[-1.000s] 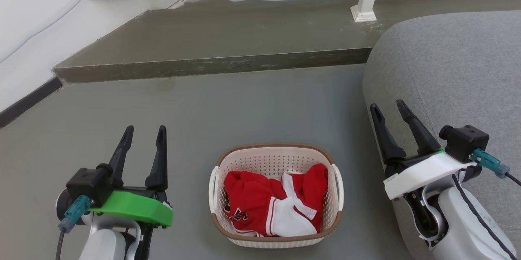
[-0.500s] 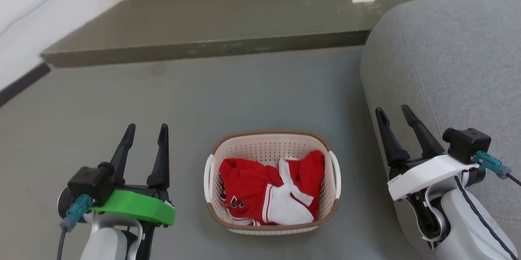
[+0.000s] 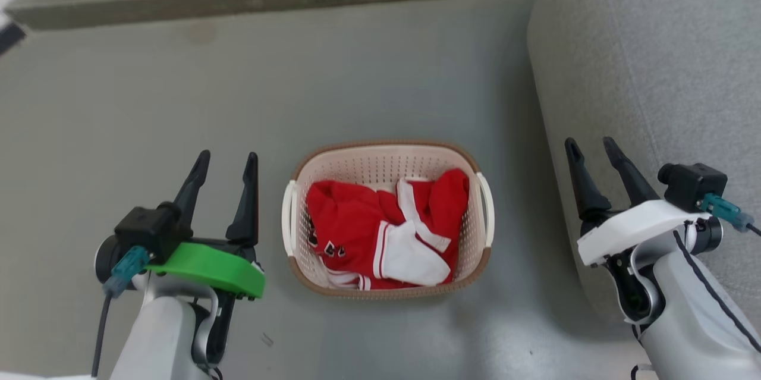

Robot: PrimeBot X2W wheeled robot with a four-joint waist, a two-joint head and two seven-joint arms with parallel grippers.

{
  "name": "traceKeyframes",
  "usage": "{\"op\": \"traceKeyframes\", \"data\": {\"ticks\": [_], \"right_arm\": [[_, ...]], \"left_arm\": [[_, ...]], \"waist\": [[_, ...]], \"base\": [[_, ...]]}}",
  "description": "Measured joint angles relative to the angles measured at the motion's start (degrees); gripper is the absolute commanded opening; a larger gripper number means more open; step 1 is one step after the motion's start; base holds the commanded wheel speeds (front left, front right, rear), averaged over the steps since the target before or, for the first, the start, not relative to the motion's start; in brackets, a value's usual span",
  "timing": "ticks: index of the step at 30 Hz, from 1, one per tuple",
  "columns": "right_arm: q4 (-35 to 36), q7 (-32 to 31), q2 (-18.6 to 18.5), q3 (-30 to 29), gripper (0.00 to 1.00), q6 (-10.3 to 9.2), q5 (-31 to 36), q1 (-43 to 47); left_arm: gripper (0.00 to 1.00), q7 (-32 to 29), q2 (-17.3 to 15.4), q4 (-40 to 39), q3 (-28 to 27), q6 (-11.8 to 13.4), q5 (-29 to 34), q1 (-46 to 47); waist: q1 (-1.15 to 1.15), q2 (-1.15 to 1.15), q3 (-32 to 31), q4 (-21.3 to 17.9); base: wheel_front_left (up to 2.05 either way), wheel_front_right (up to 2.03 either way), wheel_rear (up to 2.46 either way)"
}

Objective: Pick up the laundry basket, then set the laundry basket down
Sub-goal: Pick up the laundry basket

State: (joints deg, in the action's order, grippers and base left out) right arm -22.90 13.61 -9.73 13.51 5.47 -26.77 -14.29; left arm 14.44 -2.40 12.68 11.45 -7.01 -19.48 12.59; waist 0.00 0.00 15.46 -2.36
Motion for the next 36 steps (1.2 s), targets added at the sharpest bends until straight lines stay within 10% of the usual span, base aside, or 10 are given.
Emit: {"op": "traceKeyframes", "data": {"ticks": [36], "right_arm": [[-22.16,-7.32,2.72,2.61,1.00,1.08,-2.59,-24.99]], "left_arm": [[1.00,-7.92,0.89,29.51,1.85,-0.03,-0.32,28.35]], "waist": [[0.01,0.00,26.37,-0.54]], "base": [[0.00,0.00,0.00]]}}
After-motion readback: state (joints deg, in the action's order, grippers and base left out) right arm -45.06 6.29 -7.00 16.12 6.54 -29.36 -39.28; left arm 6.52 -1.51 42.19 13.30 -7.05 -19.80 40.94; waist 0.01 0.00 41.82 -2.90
